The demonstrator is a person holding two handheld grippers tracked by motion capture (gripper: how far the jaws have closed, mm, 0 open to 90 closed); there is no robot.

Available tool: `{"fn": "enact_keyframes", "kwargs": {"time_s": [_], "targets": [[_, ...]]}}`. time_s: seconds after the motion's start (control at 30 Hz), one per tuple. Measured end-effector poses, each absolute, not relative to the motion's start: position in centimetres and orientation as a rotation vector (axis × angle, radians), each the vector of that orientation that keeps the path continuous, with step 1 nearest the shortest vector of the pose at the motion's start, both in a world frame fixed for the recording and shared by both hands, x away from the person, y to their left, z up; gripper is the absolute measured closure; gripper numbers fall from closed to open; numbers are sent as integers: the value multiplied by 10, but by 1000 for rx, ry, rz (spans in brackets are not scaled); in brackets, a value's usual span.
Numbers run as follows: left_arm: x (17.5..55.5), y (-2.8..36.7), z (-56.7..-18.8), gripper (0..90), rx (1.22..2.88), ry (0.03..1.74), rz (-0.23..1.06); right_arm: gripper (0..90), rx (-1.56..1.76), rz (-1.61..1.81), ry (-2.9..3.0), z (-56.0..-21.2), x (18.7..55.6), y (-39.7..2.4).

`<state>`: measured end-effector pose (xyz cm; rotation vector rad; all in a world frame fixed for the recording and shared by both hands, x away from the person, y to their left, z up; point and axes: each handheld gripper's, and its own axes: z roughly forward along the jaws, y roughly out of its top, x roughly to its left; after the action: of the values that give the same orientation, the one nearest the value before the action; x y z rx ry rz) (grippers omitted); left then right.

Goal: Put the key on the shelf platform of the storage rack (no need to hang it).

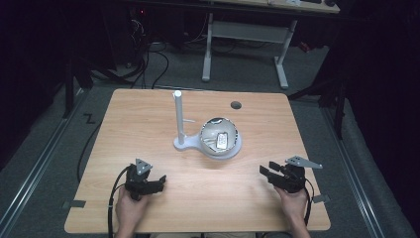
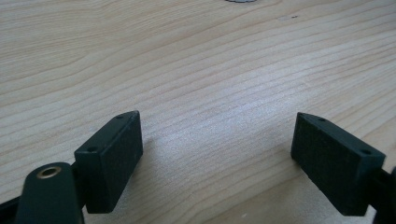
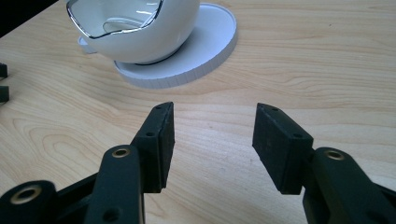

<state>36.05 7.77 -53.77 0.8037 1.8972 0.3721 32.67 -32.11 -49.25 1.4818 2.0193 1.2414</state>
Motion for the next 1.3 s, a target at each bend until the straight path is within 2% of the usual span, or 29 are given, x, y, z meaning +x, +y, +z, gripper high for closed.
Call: {"fn": "enact_keyframes", "kwargs": {"time_s": [1.3], "targets": [[360, 78, -538, 170, 802, 1899, 369, 460, 1402, 1017, 2172, -530, 320, -287]]}}
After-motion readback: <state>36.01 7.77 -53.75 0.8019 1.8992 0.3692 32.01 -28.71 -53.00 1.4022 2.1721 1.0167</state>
